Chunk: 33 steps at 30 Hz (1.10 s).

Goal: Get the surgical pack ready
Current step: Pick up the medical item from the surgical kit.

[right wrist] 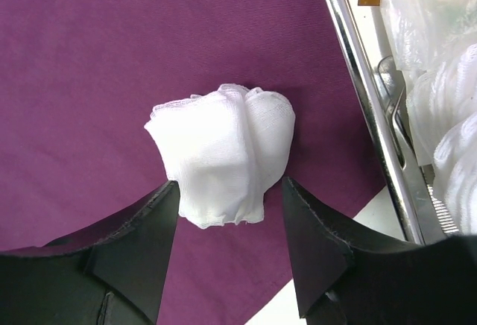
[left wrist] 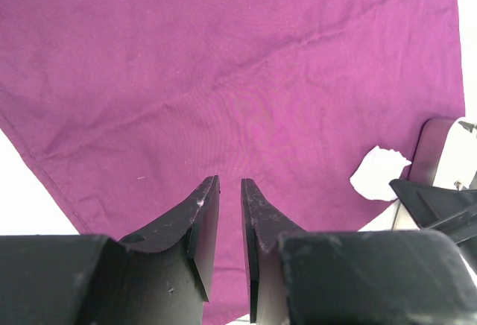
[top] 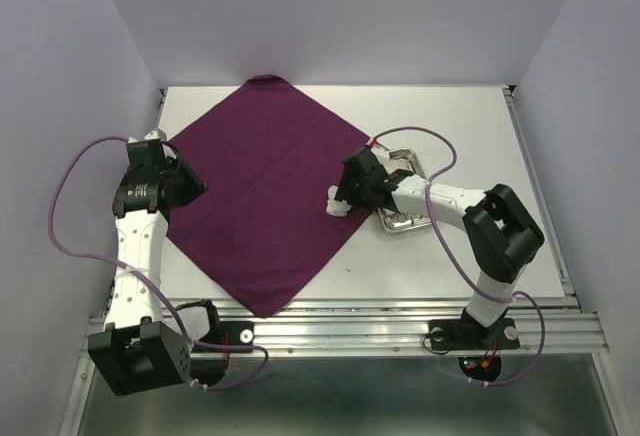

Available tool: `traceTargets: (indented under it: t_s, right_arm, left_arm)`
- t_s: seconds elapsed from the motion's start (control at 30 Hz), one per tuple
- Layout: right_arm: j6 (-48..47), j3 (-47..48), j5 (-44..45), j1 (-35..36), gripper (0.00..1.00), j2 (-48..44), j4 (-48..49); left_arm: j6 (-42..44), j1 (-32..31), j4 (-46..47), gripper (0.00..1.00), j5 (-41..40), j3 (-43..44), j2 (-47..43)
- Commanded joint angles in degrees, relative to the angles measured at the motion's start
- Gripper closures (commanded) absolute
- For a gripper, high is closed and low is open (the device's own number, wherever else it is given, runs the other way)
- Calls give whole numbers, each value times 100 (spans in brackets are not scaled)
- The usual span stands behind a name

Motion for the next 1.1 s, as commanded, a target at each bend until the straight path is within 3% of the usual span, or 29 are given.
traceTargets:
  t_s: [0.0,0.87,1.07]
  right_arm:
    - [135,-25,-7,38,38,-22,250]
    - [504,-350,-95,152,40,400,672]
    - [496,-395,-7,152,53,295,698]
  left_arm:
    - [96,-27,114,71,43,-7,-79]
    - [105,-27,61,71,-1,1,-123]
    - [105,-36,52,71,7,10,-123]
